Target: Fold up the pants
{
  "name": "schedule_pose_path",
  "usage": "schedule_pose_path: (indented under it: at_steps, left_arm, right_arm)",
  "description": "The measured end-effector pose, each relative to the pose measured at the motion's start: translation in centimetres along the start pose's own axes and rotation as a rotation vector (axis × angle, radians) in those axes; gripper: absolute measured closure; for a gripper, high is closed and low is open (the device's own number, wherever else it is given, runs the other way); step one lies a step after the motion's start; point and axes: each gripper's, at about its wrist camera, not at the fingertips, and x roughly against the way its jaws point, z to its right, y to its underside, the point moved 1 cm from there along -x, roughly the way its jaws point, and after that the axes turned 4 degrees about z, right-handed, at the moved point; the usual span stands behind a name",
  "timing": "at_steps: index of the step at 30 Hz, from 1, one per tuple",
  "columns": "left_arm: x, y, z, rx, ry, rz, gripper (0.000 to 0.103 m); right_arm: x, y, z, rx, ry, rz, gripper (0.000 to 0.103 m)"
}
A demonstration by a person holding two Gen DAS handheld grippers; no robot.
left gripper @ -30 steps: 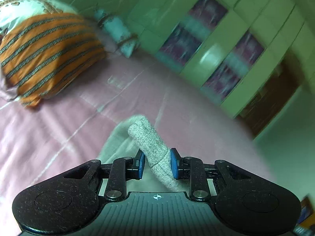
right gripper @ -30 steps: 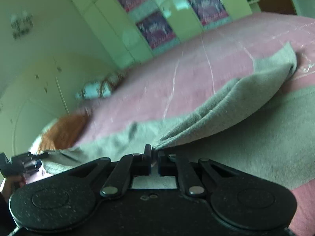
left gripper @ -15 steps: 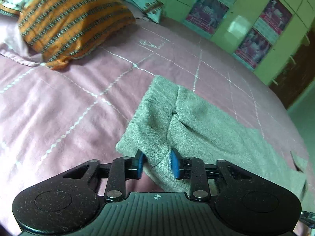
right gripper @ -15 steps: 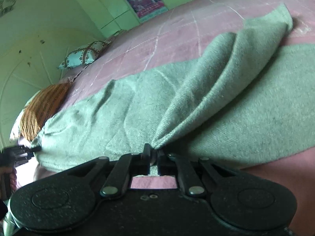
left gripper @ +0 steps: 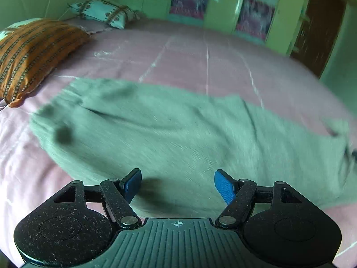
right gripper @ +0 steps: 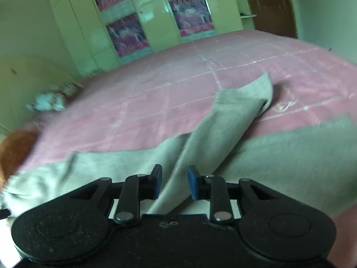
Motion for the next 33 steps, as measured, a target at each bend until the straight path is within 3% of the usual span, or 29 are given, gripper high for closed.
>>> schedule_pose_path:
  at_steps: [2,4,5,8,11,15,17,21,26,28,29,33]
  left_arm:
    - [0.0,0.8,2.4,-0.095,-0.014,-0.004,0.019]
    - [-0.6,1.8,3.9,-0.198,-0.054,-0.016,0.014]
    - [-0.7,2.3,4.3,-0.216,-0.061,-0.012,0.013]
    - [-0.5,3.0,3.8,-0.192,-0.043,0.010,0.012]
    - [-0.6,3.2,3.8,-0.187,-0.039,0.015,0.011]
    - [-1.2,3.2,3.9,-0.188,-0.042,0.020,0.010]
    - [-1.2,3.2,3.7,-0.182,-0.037,0.024,0.010]
    - [-1.1,3.2,3.7,-0.172,-0.033,0.029,0.010]
    - [-1.3,3.1,3.6,-0.170,-0.027,0.025,0.009]
    - [-1.3,3.1,3.5,-0.166,-0.023,0.024,0.008]
    - [-1.3,3.1,3.5,-0.165,-0.022,0.024,0.008]
    - [-1.2,3.2,3.4,-0.160,-0.017,0.029,0.008]
  right_arm:
    - [-1.3,-0.3,0.0,0.032,0.021,-0.024,0.082]
    - [-1.5,-0.1,0.8,0.055,0.007,-0.035,0.103]
    - [-1.1,0.1,1.3,0.062,0.026,-0.032,0.103]
    - [2.1,1.1,3.2,-0.004,0.021,0.012,0.103]
    - [5.0,3.8,5.0,-0.066,0.008,0.001,0.103]
    - [5.7,6.9,7.2,-0.165,0.018,-0.052,0.103]
    - [6.3,6.6,7.7,-0.189,0.032,-0.026,0.103]
    - [7.2,3.8,6.8,-0.094,0.043,0.091,0.092]
    - [2.5,1.4,3.6,0.148,0.081,0.016,0.082]
    - [0.4,1.0,2.9,0.249,0.179,-0.040,0.085]
    - [0.1,0.6,3.3,0.240,0.161,-0.048,0.103]
    - [6.5,-0.6,5.2,0.075,0.129,0.181,0.103]
